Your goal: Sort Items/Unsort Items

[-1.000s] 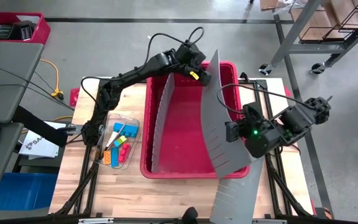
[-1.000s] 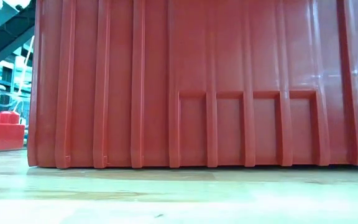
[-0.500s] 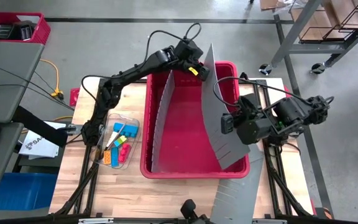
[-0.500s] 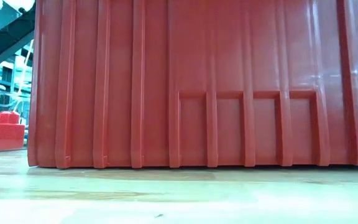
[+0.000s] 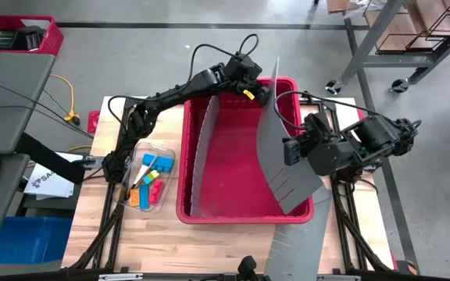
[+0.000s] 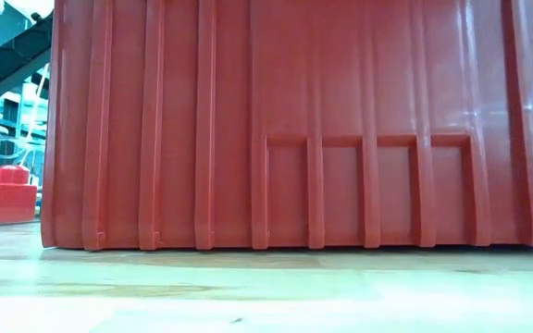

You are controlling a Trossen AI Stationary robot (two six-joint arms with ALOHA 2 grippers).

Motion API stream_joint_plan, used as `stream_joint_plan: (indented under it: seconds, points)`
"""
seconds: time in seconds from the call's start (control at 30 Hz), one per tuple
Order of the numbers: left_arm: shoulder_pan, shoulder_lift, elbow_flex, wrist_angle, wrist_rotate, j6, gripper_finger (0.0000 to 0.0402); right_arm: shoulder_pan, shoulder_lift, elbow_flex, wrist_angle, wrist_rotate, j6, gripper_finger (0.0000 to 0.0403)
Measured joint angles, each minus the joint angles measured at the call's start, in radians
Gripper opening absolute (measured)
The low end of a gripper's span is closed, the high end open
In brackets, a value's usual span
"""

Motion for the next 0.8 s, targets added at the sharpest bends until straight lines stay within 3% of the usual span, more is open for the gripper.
stream_joint_plan:
  seconds: [0.8]
  points:
    - [-0.014, -0.021, 0.0, 0.013, -0.203, 0.017, 0.0, -0.005, 0.003, -0.002, -0.001, 0.009, -0.027, 0.0]
